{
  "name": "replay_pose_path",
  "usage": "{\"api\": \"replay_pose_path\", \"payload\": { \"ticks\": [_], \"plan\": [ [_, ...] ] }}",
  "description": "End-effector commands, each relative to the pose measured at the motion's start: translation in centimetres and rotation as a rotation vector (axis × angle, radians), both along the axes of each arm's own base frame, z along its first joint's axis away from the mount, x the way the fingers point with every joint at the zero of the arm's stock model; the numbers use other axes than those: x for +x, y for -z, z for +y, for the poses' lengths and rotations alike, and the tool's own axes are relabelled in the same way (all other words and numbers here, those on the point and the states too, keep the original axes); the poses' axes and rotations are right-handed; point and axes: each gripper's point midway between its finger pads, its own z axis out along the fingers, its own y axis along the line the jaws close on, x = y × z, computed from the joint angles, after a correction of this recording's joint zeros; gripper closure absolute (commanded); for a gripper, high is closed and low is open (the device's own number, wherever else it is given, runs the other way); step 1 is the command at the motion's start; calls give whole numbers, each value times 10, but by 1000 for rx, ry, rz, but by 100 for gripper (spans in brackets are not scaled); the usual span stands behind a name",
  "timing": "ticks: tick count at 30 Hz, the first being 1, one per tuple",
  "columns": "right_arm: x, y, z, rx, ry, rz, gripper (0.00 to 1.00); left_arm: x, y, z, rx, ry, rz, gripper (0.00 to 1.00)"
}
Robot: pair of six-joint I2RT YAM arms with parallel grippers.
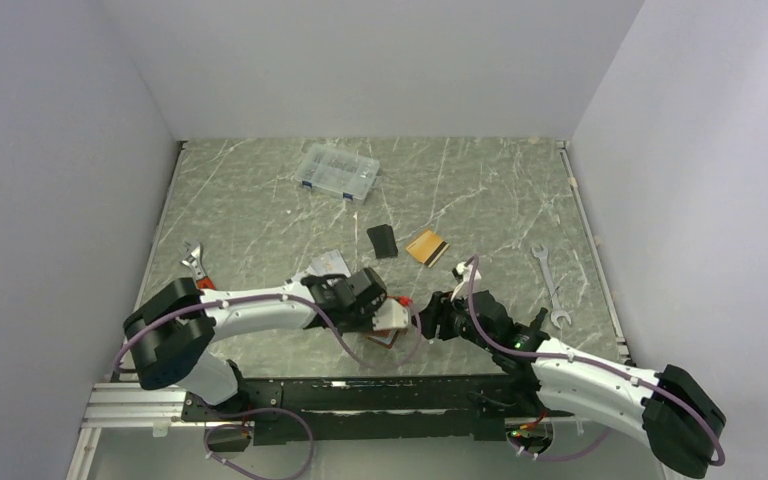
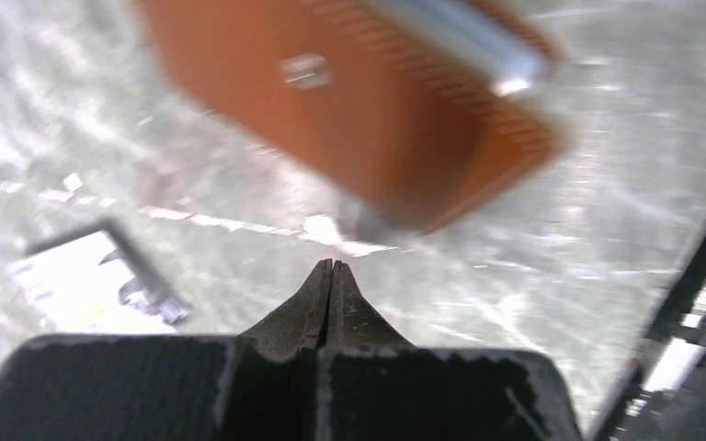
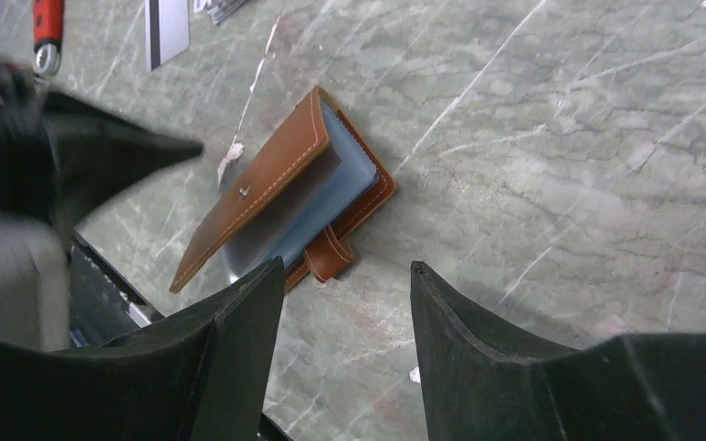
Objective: Put the credit cards into the card holder
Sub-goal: Close the card holder at the center of the board.
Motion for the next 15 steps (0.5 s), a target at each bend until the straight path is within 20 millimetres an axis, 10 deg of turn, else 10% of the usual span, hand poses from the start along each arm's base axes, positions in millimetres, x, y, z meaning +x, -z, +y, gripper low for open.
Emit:
{"api": "replay_pose_path", "payload": {
  "ticks": [1,8,15],
  "plan": [
    [1,-8,10,9,-29,-38,45,44,-37,-5,-152,-109,-74,99],
    [-15,-2,19,-46,-76,-74,45,-13,-47,-14,-283,56,208,95],
    [-11,5,24,-196,-145,-110,46,-33,-50,-26,-294,85,232,67]
  ]
}}
